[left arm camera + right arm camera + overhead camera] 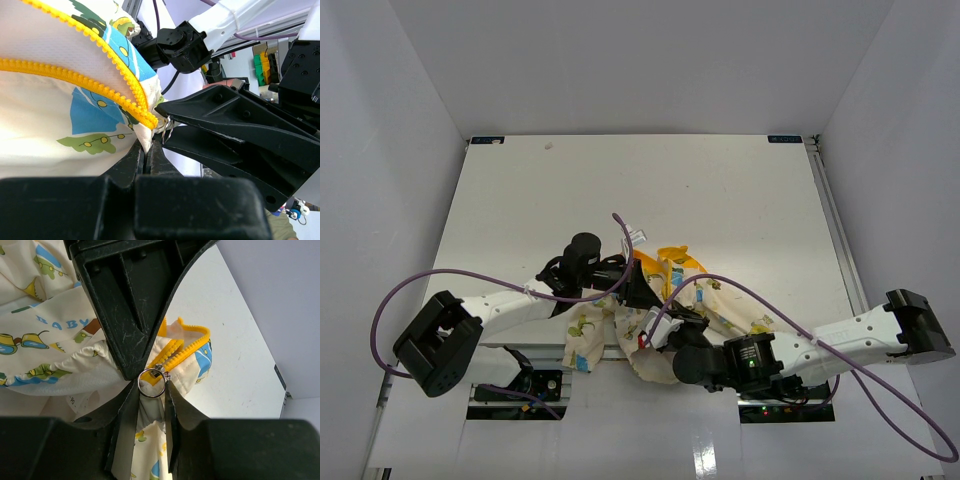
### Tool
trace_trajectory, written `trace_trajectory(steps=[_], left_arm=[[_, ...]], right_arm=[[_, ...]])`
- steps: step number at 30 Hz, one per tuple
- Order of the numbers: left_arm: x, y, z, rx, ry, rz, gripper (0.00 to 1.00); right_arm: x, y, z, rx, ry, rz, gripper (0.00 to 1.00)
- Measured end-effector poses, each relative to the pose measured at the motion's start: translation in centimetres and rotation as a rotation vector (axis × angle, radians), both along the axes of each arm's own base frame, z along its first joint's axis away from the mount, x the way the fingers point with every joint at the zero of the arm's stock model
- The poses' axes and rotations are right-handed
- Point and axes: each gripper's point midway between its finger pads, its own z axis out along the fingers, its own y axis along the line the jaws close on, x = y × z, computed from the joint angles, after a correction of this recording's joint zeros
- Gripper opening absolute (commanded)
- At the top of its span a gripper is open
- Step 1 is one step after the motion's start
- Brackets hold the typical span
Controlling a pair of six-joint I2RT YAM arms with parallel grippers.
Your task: Zip up the jacket
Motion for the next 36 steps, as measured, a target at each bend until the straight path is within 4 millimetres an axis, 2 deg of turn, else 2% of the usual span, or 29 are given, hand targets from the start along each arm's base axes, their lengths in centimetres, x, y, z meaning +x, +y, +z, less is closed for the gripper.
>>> trace_trajectory(steps=[4,9,14,17,21,26,31,36], left_arm=[[0.1,0.0,0.0,-0.001,-0.001,0.002,0.0],[0.1,0.0,0.1,-0.004,-0.005,0.002,0.0],[0.2,0.0,0.1,-0.005,-0.006,0.006,0.0],[0.3,0.1,0.0,-0.003,-0.006,0.007,0.0],[0.3,0.1,-0.1,0.001,-0.004,0.011,0.0],[0.5,0.1,-0.1,0.002,-0.006,0.019,0.0],[0.7,0.2,-0.1,0.003,-0.009,0.028,0.0],[0.8,0.2,-0.2,0.008,-0.005,0.029,0.0]], right_arm=[[0.1,0.0,0.2,0.013,0.01,0.003,0.27],[0.2,0.0,0.4,0.04,0.027,0.01,0.22],[0.4,0.0,0.3,0.05,0.047,0.014,0.35],[0.5,0.1,0.2,0.05,0.053,0.014,0.36],[0.7,0.1,0.1,0.048,0.059,0.012,0.34],[0.9,0.3,0.0,0.051,0.068,0.012,0.25],[1.2,0.4,-0.1,0.052,0.08,0.018,0.39],[1.4,0.3,0.0,0.057,0.082,0.016,0.41]])
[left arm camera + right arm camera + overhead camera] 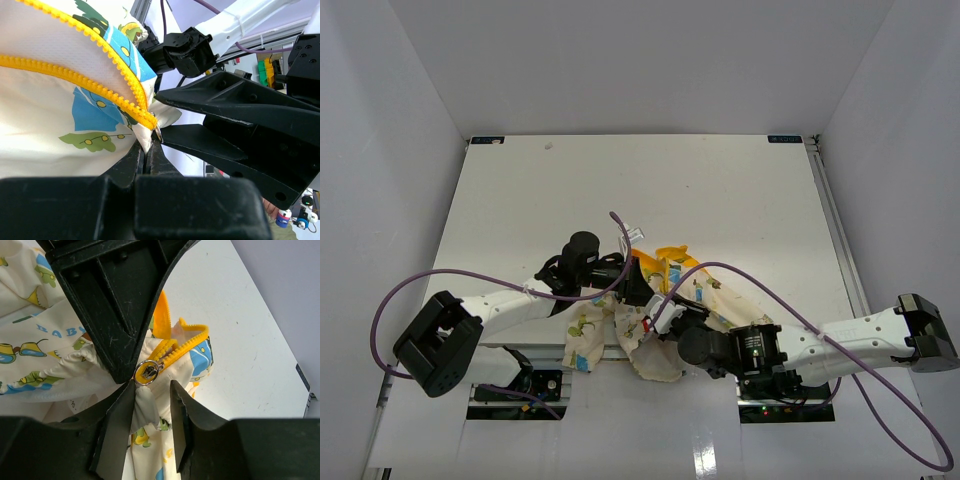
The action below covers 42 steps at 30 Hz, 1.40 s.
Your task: Zip up the jacket
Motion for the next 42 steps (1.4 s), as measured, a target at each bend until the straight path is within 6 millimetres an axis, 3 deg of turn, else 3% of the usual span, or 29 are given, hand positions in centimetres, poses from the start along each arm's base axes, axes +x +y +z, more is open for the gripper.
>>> trace_trajectory(steps=[20,32,42], left_arm=[[-0.2,0.1,-0.1,0.002,0.004,-0.01,0.0],[-0.8,-0.1,-0.1,0.003,0.008,-0.032,0.0],[-0.9,-0.1,-0.1,0.003,0.008,-0.033,0.0]], right_arm=[[-0.4,0.1,0.3,-0.004,0.02,0.041,0.45],[-2.1,2.1,3.1,0.153,0.096,0.148,0.44],[-1.3,1.0,4.4,0.296,0.186,0.088,0.46]])
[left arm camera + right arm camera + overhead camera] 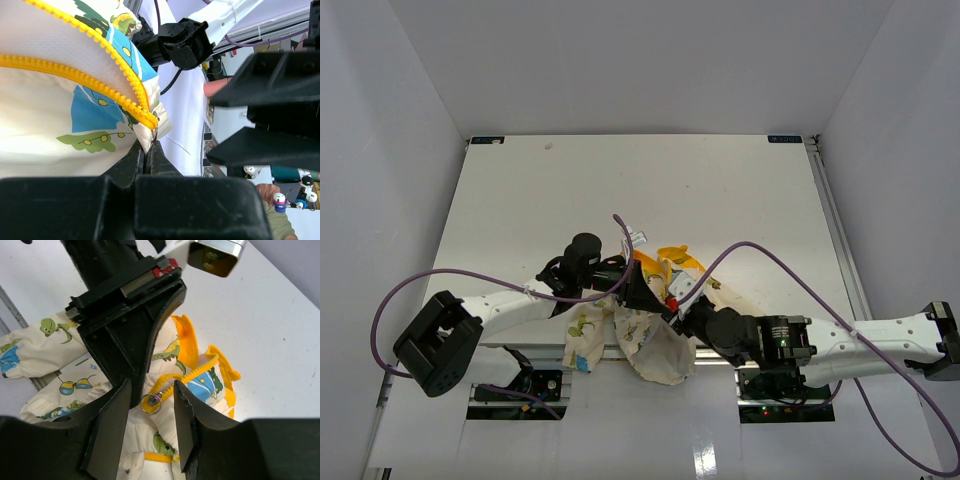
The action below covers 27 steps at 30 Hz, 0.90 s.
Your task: Zip up the jacket
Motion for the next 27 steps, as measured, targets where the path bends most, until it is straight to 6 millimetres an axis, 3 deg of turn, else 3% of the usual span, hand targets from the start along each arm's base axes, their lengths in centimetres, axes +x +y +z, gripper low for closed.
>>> trace_trajectory(steps=[8,27], left_arm=[[-0.2,0.0,0.1,-0.004,0.004,-0.009,0.0],[-0.1,0.1,-0.1,0.004,0.012,-0.005,0.0]], right_arm=[[0.2,-1.2,-1.9,-0.049,0.07,-0.004,0.43],[-0.4,0.0,-5.2,-0.244,0.02,0.085,0.45]])
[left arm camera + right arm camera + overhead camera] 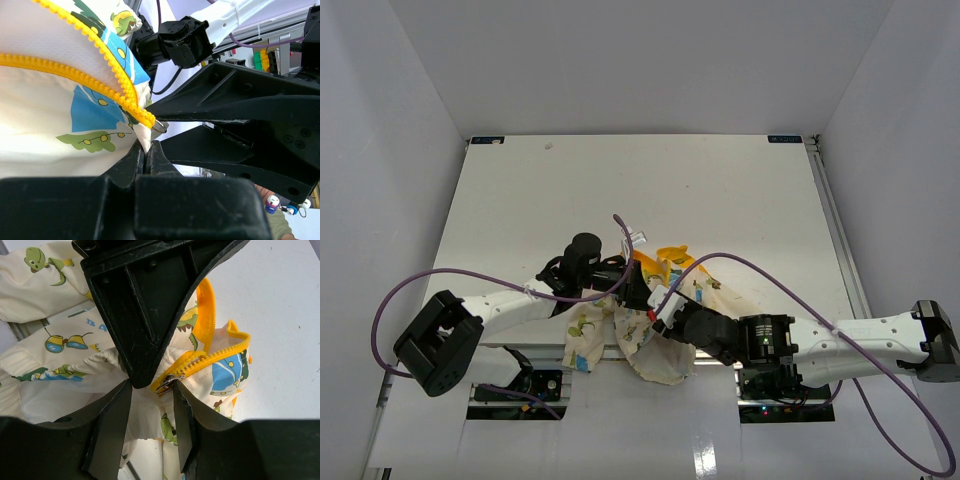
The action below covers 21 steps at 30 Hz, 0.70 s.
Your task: Zip up the jacket
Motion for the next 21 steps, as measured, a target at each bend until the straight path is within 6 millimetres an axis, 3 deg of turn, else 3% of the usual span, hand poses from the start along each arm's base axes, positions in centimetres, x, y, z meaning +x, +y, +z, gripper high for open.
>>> trace_trajectory(steps=[3,8,14,21], left_arm=[[0.0,0.0,0.0,0.0,0.0,0.0,0.0],[0.2,-0.1,0.0,0.0,-0.003,0.011,0.0],[0.7,-0.3,0.5,-0.023,-0.027,0.029,0.0],[1.0,-0.4,1.1,-0.044,-0.049,0.034,0.0]], right_arm=[[0.1,0.0,0.0,-0.005,-0.006,-0.002,0.43],[0.3,-0.2,0.0,-0.014,-0.025,-0.025,0.3],[0.4,-0.4,0.4,0.002,-0.037,-0.039,0.2],[0.4,-0.8,1.2,0.034,-0.039,-0.047,0.17]])
